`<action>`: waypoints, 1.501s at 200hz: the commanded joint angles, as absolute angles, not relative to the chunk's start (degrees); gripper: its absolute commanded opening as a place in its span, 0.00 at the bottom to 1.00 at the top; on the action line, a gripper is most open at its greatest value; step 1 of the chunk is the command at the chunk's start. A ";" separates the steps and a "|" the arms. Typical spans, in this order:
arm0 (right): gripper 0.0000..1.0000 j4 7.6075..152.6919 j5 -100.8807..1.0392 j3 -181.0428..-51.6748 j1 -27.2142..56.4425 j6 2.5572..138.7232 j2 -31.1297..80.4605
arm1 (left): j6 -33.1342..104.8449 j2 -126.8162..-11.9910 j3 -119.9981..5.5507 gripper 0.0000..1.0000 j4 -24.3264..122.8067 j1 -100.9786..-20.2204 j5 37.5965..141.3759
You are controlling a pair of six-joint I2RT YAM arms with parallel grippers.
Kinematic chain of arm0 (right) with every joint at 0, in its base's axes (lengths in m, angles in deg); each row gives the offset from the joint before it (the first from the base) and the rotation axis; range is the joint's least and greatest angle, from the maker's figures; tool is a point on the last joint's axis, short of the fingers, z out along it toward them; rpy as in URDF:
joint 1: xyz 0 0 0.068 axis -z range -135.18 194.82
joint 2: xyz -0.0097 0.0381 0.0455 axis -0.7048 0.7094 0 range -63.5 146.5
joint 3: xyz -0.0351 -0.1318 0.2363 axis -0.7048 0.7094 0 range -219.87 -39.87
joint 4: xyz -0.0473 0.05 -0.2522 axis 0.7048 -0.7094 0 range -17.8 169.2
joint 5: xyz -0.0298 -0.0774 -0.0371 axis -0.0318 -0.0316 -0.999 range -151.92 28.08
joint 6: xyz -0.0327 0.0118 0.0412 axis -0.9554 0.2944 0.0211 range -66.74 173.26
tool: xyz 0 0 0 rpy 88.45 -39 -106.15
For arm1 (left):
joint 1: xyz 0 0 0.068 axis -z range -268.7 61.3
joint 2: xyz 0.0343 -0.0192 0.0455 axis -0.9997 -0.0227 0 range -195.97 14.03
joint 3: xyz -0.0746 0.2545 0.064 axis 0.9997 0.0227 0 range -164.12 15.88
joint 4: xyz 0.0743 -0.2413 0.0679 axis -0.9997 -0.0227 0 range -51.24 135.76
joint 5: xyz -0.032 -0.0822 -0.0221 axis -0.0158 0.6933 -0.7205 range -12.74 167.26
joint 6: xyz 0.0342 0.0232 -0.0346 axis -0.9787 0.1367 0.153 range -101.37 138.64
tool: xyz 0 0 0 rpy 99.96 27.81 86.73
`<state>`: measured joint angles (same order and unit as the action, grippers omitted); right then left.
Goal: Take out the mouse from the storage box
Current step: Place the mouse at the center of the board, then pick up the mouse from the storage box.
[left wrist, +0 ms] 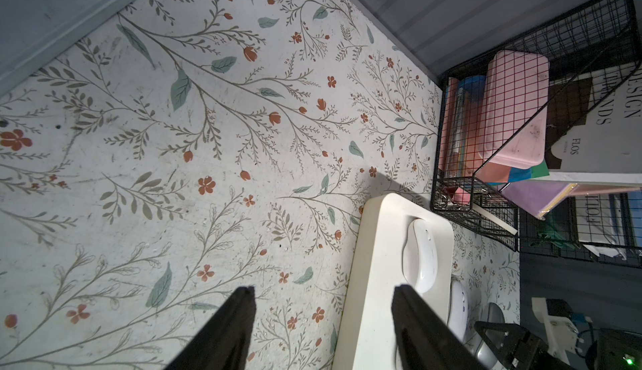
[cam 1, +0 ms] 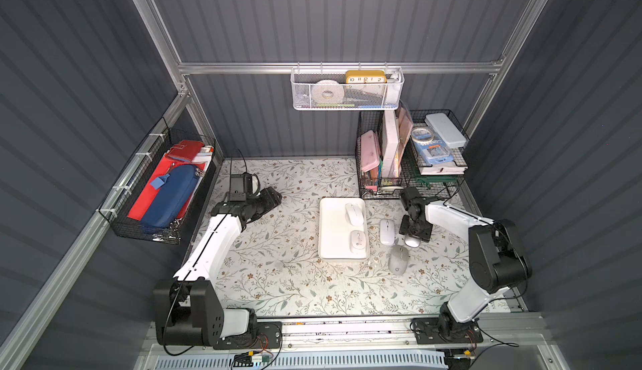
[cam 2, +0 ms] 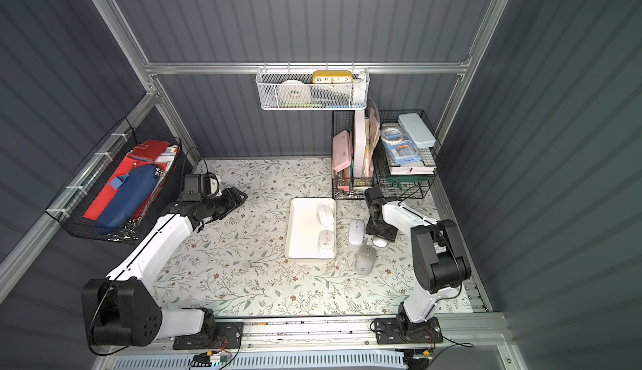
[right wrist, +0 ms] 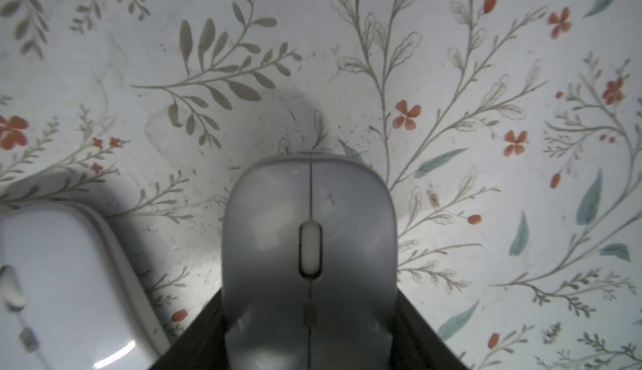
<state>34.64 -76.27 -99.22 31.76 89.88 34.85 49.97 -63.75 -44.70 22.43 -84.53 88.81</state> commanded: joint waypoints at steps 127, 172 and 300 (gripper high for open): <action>0.76 34.61 -74.40 -99.21 31.35 87.36 30.86 | 47.97 -62.97 -44.41 0.76 21.69 -84.34 89.94; 0.76 32.48 -72.12 -106.79 23.40 82.82 22.43 | 48.55 -64.10 -44.46 0.76 22.73 -84.30 89.51; 0.75 40.47 -71.53 -136.08 10.79 71.98 57.87 | 48.80 -63.98 -44.41 0.77 21.66 -84.30 88.42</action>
<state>40.57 -69.21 -133.60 10.88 74.71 56.46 49.55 -64.08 -44.04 23.34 -84.53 89.09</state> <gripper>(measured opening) 0.741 0.768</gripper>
